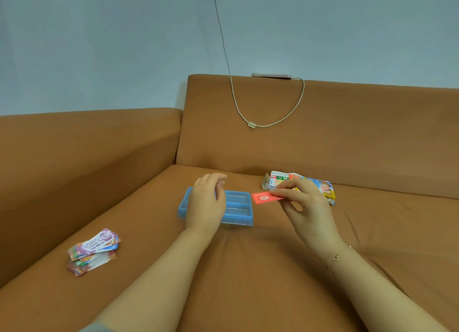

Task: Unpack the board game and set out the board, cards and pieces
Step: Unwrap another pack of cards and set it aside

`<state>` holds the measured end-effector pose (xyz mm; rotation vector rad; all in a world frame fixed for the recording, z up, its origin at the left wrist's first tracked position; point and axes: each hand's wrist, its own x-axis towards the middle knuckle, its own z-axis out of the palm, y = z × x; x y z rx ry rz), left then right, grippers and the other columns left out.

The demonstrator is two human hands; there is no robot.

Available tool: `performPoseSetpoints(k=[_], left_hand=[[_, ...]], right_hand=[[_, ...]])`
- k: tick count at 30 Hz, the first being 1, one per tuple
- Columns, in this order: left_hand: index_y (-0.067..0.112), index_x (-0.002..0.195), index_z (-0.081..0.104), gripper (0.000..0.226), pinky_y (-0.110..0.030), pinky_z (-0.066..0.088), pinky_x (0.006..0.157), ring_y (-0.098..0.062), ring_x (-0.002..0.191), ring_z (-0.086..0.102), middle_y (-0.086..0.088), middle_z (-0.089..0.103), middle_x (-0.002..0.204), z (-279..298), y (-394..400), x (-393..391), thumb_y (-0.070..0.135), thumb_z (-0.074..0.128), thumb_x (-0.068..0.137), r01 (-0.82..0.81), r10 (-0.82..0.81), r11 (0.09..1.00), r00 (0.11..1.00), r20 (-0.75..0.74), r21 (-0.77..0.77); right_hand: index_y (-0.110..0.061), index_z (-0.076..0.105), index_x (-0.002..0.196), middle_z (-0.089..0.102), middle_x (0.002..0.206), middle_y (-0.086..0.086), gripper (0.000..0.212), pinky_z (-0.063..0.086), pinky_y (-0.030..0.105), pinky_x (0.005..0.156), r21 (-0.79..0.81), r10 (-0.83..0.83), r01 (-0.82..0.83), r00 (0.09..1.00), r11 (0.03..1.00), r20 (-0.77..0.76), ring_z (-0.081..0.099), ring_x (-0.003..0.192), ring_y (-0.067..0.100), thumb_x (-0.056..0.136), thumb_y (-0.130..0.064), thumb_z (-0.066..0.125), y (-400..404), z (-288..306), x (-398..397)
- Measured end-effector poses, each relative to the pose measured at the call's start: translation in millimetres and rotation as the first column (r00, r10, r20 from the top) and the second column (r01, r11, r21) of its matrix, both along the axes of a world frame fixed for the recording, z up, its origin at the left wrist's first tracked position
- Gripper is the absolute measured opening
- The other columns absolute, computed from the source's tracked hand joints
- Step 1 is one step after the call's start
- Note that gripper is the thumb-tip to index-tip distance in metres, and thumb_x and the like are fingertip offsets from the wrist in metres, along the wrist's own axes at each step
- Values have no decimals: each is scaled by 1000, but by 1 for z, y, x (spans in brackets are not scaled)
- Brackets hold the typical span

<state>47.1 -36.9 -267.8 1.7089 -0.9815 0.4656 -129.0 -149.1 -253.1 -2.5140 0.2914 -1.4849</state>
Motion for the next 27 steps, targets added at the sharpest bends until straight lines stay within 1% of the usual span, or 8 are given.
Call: performPoseSetpoints(k=[2,5,7,10,13,17,21,27], left_hand=[[15,90,68,18,-11,43,66,-7,72,57,6,67,81,10,1,-16,6,52,91,229,-244,969,931,-270,-88],[7,86,69,20,-18,43,53,-13,59,53,-5,67,70,23,6,-33,13,52,94,431,-478,865,552,-683,-256],[5,92,68,31,-19,44,55,-11,58,52,-8,68,74,27,11,-36,30,50,96,502,-509,804,299,-807,-320],[3,102,66,39,-17,47,55,-8,59,52,-7,70,80,28,14,-36,38,53,93,606,-519,720,148,-842,-337],[6,95,66,15,-13,46,51,-5,56,52,-6,66,79,23,11,-39,19,61,91,644,-531,702,189,-826,-304],[6,87,66,7,-15,48,56,-6,54,54,-7,61,70,17,12,-35,8,60,90,588,-496,788,426,-757,-185],[6,88,65,7,-15,48,58,-7,53,54,-1,63,61,16,15,-35,9,59,92,588,-482,807,591,-646,-65],[6,90,60,5,-25,51,70,-13,61,63,-13,72,77,12,14,-38,9,58,92,671,-491,741,572,-658,30]], right_hand=[[-20,75,99,61,100,-5,28,35,8,88,33,34,-36,998,999,61,48,100,-4,81,-2,63,2,1,-1],[-17,74,102,62,106,-1,28,40,15,88,5,73,-74,995,997,73,50,104,4,83,-2,60,-1,9,3],[-16,74,103,62,107,-1,28,40,16,90,-41,69,-66,995,997,70,51,104,8,84,-2,59,-4,10,1],[-16,74,103,62,107,-3,26,38,12,91,-52,71,-69,997,996,28,51,104,7,84,-7,58,-4,5,0],[-17,74,103,64,109,-1,30,39,14,92,-29,81,-82,996,996,-34,55,105,11,82,-6,56,-2,2,6],[-19,64,119,60,115,-5,50,44,17,92,194,133,-126,991,973,-25,55,109,8,80,8,49,3,2,5],[-24,68,100,68,88,-5,14,55,36,78,554,139,-132,990,822,31,64,80,13,90,-18,61,3,4,5],[-3,62,68,58,55,5,28,49,37,59,612,156,-116,988,783,-11,52,49,15,87,-24,67,1,4,4]])
